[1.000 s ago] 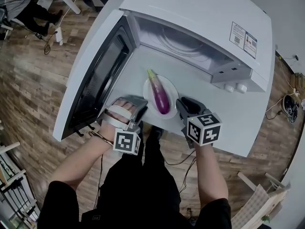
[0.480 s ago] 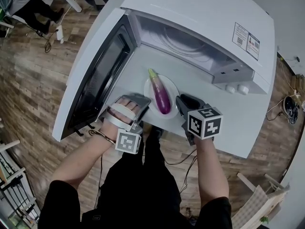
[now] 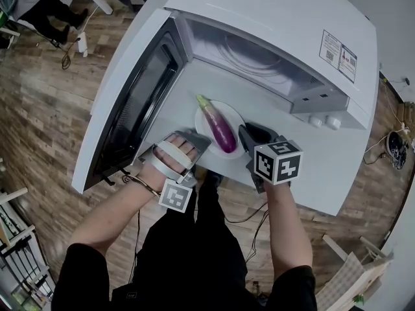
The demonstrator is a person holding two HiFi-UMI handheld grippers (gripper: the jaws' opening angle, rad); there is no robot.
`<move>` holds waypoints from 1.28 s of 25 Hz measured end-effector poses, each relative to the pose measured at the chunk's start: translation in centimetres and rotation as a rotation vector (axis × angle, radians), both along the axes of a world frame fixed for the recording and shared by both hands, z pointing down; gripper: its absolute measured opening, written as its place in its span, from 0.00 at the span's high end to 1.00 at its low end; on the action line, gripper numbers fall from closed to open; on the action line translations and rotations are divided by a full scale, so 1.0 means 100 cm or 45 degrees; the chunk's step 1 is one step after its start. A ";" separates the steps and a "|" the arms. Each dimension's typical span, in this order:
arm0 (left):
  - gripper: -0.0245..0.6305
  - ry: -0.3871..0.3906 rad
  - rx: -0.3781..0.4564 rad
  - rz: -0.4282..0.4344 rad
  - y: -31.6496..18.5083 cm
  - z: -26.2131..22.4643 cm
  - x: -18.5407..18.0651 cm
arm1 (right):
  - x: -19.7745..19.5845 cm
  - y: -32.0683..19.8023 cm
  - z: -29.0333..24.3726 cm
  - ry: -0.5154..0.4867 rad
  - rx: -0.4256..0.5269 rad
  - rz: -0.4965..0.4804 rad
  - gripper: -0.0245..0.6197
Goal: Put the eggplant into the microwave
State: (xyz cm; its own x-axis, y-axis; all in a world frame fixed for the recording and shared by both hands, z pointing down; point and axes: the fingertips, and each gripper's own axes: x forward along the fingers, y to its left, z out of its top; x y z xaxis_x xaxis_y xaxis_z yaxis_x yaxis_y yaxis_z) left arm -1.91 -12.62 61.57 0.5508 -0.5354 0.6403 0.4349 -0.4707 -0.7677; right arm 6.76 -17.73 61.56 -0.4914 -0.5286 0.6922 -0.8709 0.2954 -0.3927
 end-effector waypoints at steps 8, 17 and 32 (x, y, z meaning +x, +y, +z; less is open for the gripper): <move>0.89 -0.032 0.036 0.048 0.007 0.003 0.004 | 0.000 -0.001 0.000 0.010 0.010 -0.009 0.86; 0.91 -0.032 0.076 0.064 0.009 0.003 0.008 | 0.009 0.007 0.000 0.029 0.005 -0.012 0.84; 0.93 0.032 0.174 0.047 0.010 -0.009 0.015 | 0.015 0.015 0.001 -0.024 -0.016 0.005 0.84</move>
State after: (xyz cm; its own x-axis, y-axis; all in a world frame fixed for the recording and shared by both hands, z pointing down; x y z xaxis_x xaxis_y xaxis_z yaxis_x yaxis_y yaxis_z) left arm -0.41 -11.65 60.68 0.5867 -0.5954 0.5488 0.4301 -0.3451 -0.8342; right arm 8.28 -16.24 61.64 -0.5022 -0.5218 0.6896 -0.8646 0.2868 -0.4126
